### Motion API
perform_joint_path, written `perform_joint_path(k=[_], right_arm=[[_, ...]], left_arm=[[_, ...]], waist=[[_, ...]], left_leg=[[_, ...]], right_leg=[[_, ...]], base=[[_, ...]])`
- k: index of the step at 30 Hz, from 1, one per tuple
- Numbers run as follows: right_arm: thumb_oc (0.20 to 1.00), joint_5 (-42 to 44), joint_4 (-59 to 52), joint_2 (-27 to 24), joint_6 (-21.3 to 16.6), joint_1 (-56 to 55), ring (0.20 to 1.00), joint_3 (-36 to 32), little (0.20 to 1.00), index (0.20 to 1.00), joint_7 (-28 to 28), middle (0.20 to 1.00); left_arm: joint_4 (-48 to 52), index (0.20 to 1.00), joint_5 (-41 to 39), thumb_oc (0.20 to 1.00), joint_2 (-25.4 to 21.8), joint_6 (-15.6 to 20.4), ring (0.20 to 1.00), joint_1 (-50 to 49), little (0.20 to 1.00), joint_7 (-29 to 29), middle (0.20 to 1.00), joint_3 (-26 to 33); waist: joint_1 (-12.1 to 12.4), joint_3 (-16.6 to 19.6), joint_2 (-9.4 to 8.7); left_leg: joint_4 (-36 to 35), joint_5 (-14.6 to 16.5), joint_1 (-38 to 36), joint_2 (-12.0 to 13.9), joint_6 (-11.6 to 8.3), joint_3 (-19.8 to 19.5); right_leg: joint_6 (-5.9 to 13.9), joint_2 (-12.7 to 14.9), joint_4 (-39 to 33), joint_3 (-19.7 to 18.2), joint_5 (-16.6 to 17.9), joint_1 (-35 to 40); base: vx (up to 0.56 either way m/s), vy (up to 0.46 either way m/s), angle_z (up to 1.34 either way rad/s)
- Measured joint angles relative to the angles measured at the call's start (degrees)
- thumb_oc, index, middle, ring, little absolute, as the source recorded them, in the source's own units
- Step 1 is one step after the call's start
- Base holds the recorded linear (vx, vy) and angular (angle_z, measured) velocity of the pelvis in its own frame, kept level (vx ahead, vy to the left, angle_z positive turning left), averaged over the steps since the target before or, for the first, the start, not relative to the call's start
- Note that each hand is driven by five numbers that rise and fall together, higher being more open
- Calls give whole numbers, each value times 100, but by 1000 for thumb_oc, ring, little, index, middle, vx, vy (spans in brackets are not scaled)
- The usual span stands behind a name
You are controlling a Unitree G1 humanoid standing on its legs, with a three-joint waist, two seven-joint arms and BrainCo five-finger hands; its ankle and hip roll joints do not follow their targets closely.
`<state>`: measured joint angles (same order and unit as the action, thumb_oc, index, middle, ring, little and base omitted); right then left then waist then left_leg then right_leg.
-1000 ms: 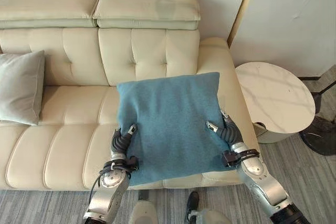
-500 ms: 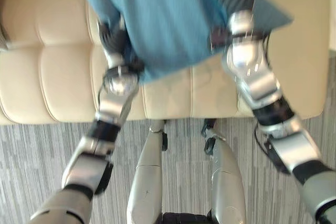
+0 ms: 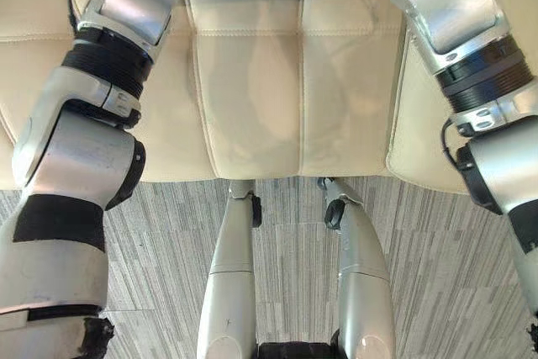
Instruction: Pick up all the scattered cushions and arrange them neatly on the sofa.
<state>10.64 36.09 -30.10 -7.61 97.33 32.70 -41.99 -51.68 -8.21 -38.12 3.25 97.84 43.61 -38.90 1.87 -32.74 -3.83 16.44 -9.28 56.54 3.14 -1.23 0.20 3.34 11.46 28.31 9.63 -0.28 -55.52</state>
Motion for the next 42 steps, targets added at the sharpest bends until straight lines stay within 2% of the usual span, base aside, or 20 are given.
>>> perform_joint_path(k=[1, 2, 3, 4, 5, 8, 10, 15, 18, 20, 22, 24, 25, 26, 30, 33, 36, 38, 40, 42], right_arm=[[875, -230, 265, -140, 3, 151, 875, 70, 875, 875, -106, 875], [1000, -496, 437, -215, 39, 146, 1000, 85, 1000, 1000, -218, 1000], [1000, -1145, 813, -497, 101, 156, 1000, 285, 1000, 1000, -404, 1000], [1000, -1500, 1131, -752, 314, 161, 1000, 532, 1000, 1000, -427, 1000], [1000, -1595, 1315, -765, 455, 113, 1000, 702, 1000, 1000, -410, 1000], [1000, -1817, 1254, -538, 674, -502, 1000, 538, 1000, 1000, -359, 1000], [1000, -1843, 1215, -323, 685, -1109, 1000, 285, 1000, 1000, -300, 1000], [1000, -1712, 1050, -6, 674, -1568, 1000, 268, 1000, 1000, 52, 1000], [1000, -1608, 602, 75, 637, -2255, 1000, -107, 1000, 1000, 203, 1000], [1000, -1444, 596, 140, 682, -2698, 1000, -457, 1000, 1000, 375, 1000], [1000, -1296, 473, 315, 703, -3312, 1000, -947, 1000, 1000, 499, 1000], [1000, -1257, 257, 474, 678, -3921, 1000, -1225, 1000, 1000, 534, 1000], [1000, -1136, -87, 660, 616, -4326, 1000, -1653, 1000, 1000, 573, 1000], [1000, -1003, -313, 895, 547, -4704, 1000, -2019, 1000, 1000, 575, 1000], [1000, -689, -633, 1203, 391, -5956, 1000, -2167, 1000, 1000, 725, 1000], [1000, -220, -871, 1632, 201, -7259, 1000, -2285, 1000, 1000, 1182, 1000], [1000, 79, -1030, 1724, 193, -8221, 1000, -2164, 1000, 1000, 1453, 1000], [1000, 161, -1051, 1680, 184, -8458, 1000, -1979, 1000, 1000, 1668, 1000], [1000, 298, -1204, 1684, 171, -8673, 1000, -1935, 1000, 1000, 1983, 1000], [1000, 448, -1305, 1694, 169, -9064, 1000, -1794, 1000, 1000, 2279, 1000]], left_arm=[[-84, 1000, 245, 1000, -130, -2, 1000, 172, 1000, -33, 1000, -266], [-92, 1000, 425, 1000, -272, -10, 1000, 188, 1000, -52, 1000, -424], [-132, 1000, 805, 1000, -401, -18, 1000, 228, 1000, -57, 1000, -624], [-133, 1000, 1075, 1000, -541, -30, 1000, 285, 1000, -90, 1000, -715], [-182, 1000, 1186, 1000, -583, -59, 1000, 280, 1000, -113, 1000, -813], [-245, 1000, 1267, 1000, -527, -133, 1000, 65, 1000, -162, 1000, -823], [-263, 1000, 1400, 1000, -464, -161, 1000, -112, 1000, -218, 1000, -754], [-303, 1000, 1389, 1000, -435, -243, 1000, -314, 1000, -393, 1000, -479], [-13, 1000, 1061, 1000, -296, -42, 1000, -1542, 1000, -572, 1000, 590], [-86, 1000, 227, 1000, -210, -5, 1000, -2267, 1000, -1063, 1000, 786], [79, 1000, -512, 1000, -105, 164, 1000, -3020, 1000, -1413, 1000, 1604], [209, 1000, -1154, 1000, 191, 323, 1000, -3816, 1000, -1511, 1000, 2298], [611, 1000, -1542, 1000, 482, 434, 1000, -4405, 1000, -1615, 1000, 2969], [937, 1000, -1806, 1000, 719, 526, 1000, -4956, 1000, -1665, 1000, 3303], [1528, 1000, -2015, 1000, 1250, 590, 1000, -6730, 1000, -1852, 1000, 3240], [2227, 1000, -1910, 1000, 1773, 603, 1000, -7944, 1000, -1957, 1000, 3243], [2605, 1000, -1550, 1000, 1935, 580, 1000, -8565, 1000, -2092, 1000, 2976], [2624, 1000, -1362, 1000, 1955, 590, 1000, -8689, 1000, -2175, 1000, 2831], [2691, 1000, -1285, 1000, 2069, 591, 1000, -8830, 1000, -2342, 1000, 2764], [2688, 1000, -1283, 1000, 2175, 574, 1000, -9219, 1000, -2480, 1000, 2763]], waist=[[5, 0, 1], [-6, 23, 4], [-25, 150, 7], [-2, 142, 14], [-32, 142, 14], [-142, 235, 6], [-170, 825, 6], [-179, 843, 6], [-167, 845, 8], [-174, 844, 9], [-170, 844, 9], [-164, 844, 10], [-190, 839, 25], [-200, 838, 27], [-171, 851, 49], [-161, 844, 78], [-175, 969, 176], [-186, 1276, 265], [-197, 1361, 330], [-232, 1670, 308]], left_leg=[[-5, -60, 114, -20, -2, -21], [-23, -59, 167, -43, -7, -21], [-167, -69, 277, -116, -22, -11], [-229, -242, 291, -128, 0, 12], [-230, -249, 254, -131, 7, 13], [-380, -294, -112, -154, 65, 48], [-476, -303, 153, -188, 71, 60], [-583, -362, 54, -162, 85, 178], [-584, -309, -130, -177, 54, 217], [-607, -270, -179, -167, 44, 244], [-655, -262, -351, -170, 45, 305], [-759, -264, -600, -191, 49, 358], [-764, -192, -739, -195, 63, 364], [-786, -175, -893, -199, 64, 360], [-835, -70, -1440, -205, 50, 366], [-1019, -34, -2185, -228, 82, 444], [-1259, 47, -2842, -236, 12, 419], [-1383, 57, -2955, -238, 25, 424], [-1554, 36, -3338, -235, 1, 425], [-1698, 22, -3729, -229, -21, 415]], right_leg=[[-5, 17, 50, -7, -5, -129], [-7, 40, 71, -15, -46, -200], [-6, 120, 162, -57, -81, -434], [-6, 136, 171, -71, -50, -460], [-24, 136, 133, -68, -22, -404], [74, 136, -115, -76, 74, -23], [108, 137, -156, -130, 91, -342], [126, 104, -253, -212, 137, -306], [144, 104, -294, -301, 129, -155], [165, 85, -365, -341, 173, -108], [179, 78, -482, -374, 211, 60], [206, 77, -565, -403, 233, 281], [218, 99, -574, -407, 170, 428], [236, 89, -633, -416, 161, 591], [264, 86, -807, -396, 127, 1197], [300, 115, -1088, -353, 176, 1981], [346, 82, -1546, -320, 228, 2749], [381, 69, -1738, -325, 264, 2891], [418, 37, -2095, -293, 429, 3364], [428, 1, -2460, -211, 515, 3878]], base=[[68, 108, 3], [64, 103, 14], [46, 68, 13], [33, 43, 11], [41, 40, 0], [29, 35, -4], [8, 27, -5], [-26, 34, -6], [-2, 40, -8], [3, 44, -10], [-77, 45, -10], [-38, 48, -6], [-24, 33, -1], [0, 0, 0], [-7, 35, 0], [-28, 50, -5], [20, 5, -2], [87, -5, -9], [97, 2, -1], [66, 11, 2]])
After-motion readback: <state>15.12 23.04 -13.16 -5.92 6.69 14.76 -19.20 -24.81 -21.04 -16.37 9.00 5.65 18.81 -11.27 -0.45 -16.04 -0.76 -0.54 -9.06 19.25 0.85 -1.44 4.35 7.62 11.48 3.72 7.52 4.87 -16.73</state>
